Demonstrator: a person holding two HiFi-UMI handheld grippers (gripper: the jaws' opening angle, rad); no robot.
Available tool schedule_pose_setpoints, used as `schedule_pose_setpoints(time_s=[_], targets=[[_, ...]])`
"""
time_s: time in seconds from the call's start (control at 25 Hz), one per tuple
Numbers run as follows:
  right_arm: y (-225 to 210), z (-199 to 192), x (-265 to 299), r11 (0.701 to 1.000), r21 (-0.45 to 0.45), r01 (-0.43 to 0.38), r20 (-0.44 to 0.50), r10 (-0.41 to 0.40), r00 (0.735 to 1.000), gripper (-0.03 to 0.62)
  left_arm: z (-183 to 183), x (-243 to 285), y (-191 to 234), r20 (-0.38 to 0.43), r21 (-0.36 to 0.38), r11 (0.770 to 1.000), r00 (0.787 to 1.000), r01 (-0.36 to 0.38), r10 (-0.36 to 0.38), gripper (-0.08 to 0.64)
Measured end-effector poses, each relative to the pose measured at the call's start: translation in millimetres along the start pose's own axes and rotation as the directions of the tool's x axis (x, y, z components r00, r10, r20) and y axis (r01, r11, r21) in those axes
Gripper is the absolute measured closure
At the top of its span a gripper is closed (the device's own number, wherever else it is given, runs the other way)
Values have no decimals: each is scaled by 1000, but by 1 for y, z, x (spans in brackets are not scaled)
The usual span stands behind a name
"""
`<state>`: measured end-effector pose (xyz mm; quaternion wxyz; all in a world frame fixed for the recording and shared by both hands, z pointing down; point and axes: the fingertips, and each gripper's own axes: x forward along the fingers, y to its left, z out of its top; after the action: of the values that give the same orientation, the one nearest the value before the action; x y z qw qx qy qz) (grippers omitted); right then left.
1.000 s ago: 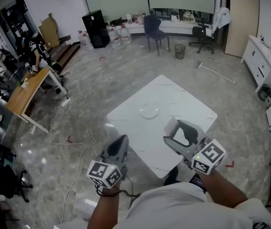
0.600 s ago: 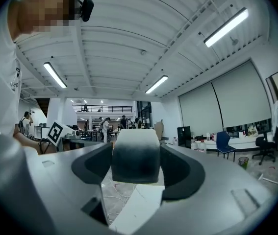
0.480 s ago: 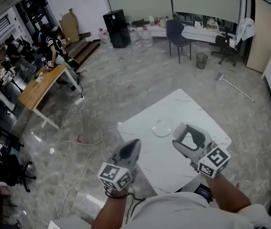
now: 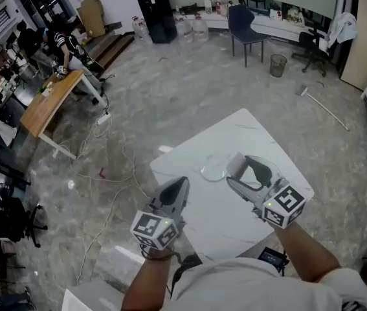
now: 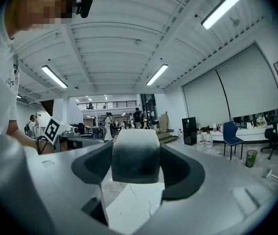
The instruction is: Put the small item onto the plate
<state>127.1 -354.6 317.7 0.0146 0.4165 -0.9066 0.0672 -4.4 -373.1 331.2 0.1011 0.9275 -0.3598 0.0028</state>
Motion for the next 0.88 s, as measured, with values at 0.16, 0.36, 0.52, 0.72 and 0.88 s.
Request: schedule_pose_setpoints(time_s=[0.16,0.36,0.52,0.72,0.88], targets=[[-29,-24,27,999,34,13,-40,-11,999,299,-21,27,21,-24,-19,1000,1000,12,-13,554],[-47,-66,74,997,56,44,-92,-39,995,299,-58,54,66,-47,-57,997,998,48,-51,554],[-58,-103,102,992,99,80,-151,-64,986,299,-83,75,93,-81,-75,994,993,75,-81,554],[-81,-155,130,985,134,113,-245,-77,966,299,-127,105,123,-128,-125,988,986,90,-106,555],[-100,-203,156,980,150,129,-305,-78,949,299,-167,125,144,-160,-137,986,980,100,-121,554]])
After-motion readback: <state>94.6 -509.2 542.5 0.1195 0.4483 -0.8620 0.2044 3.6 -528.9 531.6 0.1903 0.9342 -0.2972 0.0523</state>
